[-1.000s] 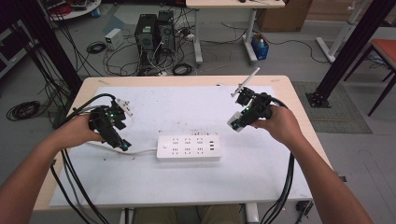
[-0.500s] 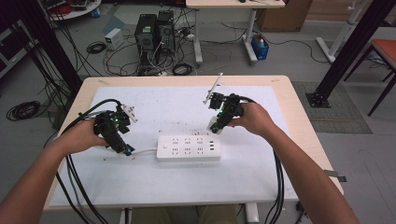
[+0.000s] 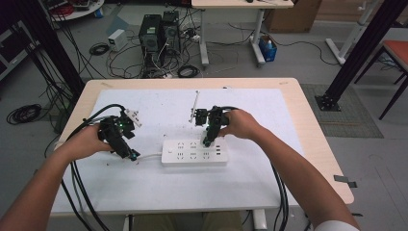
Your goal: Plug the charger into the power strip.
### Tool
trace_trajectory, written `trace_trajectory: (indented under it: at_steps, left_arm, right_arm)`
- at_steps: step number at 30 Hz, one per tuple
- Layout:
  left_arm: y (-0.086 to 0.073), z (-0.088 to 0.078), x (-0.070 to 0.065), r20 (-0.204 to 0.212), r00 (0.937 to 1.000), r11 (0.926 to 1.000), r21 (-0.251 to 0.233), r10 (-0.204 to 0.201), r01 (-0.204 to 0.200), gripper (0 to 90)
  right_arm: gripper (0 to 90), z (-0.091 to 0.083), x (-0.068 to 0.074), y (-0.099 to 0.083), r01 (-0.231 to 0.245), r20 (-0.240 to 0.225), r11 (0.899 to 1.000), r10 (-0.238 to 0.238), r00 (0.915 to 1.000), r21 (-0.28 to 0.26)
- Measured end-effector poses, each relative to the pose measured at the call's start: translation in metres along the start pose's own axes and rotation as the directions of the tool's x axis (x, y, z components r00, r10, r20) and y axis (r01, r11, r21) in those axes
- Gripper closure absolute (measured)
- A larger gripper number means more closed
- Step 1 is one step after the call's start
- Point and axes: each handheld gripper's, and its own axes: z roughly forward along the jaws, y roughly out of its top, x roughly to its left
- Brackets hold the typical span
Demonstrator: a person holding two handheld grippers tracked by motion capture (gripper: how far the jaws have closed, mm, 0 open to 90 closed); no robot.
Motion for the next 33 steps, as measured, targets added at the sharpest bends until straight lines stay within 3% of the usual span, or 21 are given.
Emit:
trace_trajectory:
  at_steps: [4,11,17,21,25,30,33]
  left_arm:
    - [0.000,0.000,0.002,0.002,1.0000,0.9999,-0.009,-0.008,0.008,21.3]
    - [-0.001,-0.002,0.002,-0.002,0.9998,0.9997,-0.014,-0.019,0.019,21.3]
    - [0.001,-0.002,0.001,-0.003,0.9999,0.9998,-0.008,-0.017,0.017,21.3]
    - [0.000,-0.001,-0.001,-0.003,0.9999,0.9998,-0.008,-0.017,0.017,21.3]
    - [-0.001,-0.003,0.000,-0.001,0.9997,0.9997,-0.002,-0.025,0.025,21.3]
    - [0.000,-0.004,-0.001,-0.003,0.9998,0.9998,-0.005,-0.019,0.019,21.3]
    - [0.000,-0.003,-0.002,-0.003,0.9997,0.9997,-0.012,-0.022,0.022,21.3]
  right_arm:
    - [62.2,0.007,0.001,0.000,0.057,0.019,0.998,-0.057,0.9982,0.024]
    - [62.2,0.011,0.002,0.002,0.093,0.009,0.996,-0.093,0.9957,0.007]
    - [62.4,0.016,0.005,0.009,0.128,0.024,0.990,-0.130,0.9912,0.062]
    - [62.5,0.024,0.006,0.015,0.136,0.028,0.984,-0.140,0.9898,0.111]
    - [62.6,0.024,0.003,0.016,0.109,0.009,0.987,-0.111,0.9938,0.117]
    - [62.7,0.025,0.008,0.015,0.123,0.039,0.986,-0.128,0.9910,0.114]
    - [62.7,0.027,0.020,0.015,0.145,0.108,0.981,-0.159,0.9814,0.127]
